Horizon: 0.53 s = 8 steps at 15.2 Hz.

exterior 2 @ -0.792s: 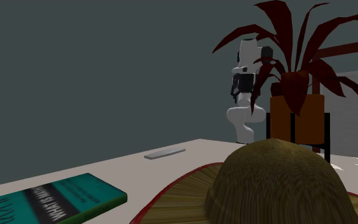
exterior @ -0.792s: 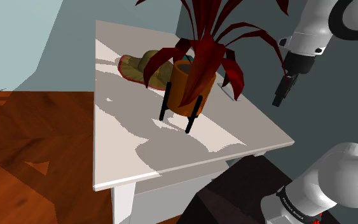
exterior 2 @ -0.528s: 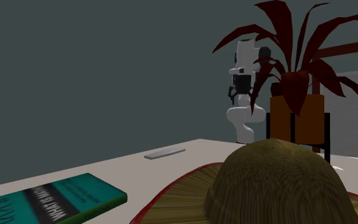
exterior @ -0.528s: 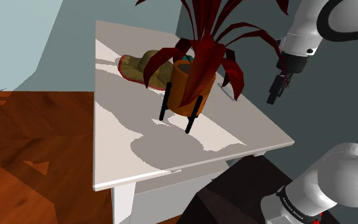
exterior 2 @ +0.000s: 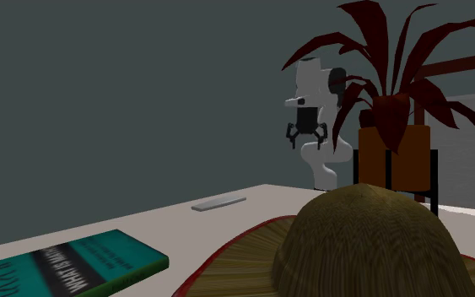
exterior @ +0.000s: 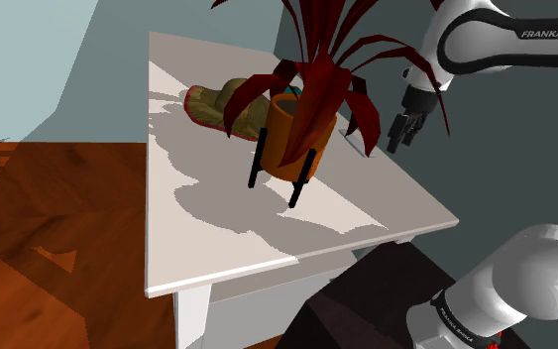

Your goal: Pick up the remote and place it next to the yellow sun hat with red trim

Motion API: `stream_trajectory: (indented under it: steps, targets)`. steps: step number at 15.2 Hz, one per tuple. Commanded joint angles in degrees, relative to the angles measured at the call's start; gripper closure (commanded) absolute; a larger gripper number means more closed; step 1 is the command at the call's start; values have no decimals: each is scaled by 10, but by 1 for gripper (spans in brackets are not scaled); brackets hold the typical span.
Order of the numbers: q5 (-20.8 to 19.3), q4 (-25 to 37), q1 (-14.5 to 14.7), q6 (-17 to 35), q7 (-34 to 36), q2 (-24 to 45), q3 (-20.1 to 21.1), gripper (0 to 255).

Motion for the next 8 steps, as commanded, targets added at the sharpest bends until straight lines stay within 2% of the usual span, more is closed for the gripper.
stream_trajectory:
  steps: [1,8]
  targets:
    - [-4,10,-8,33,-3,38,-12,0]
    - [0,83,-31,113,-12,172,-47,0]
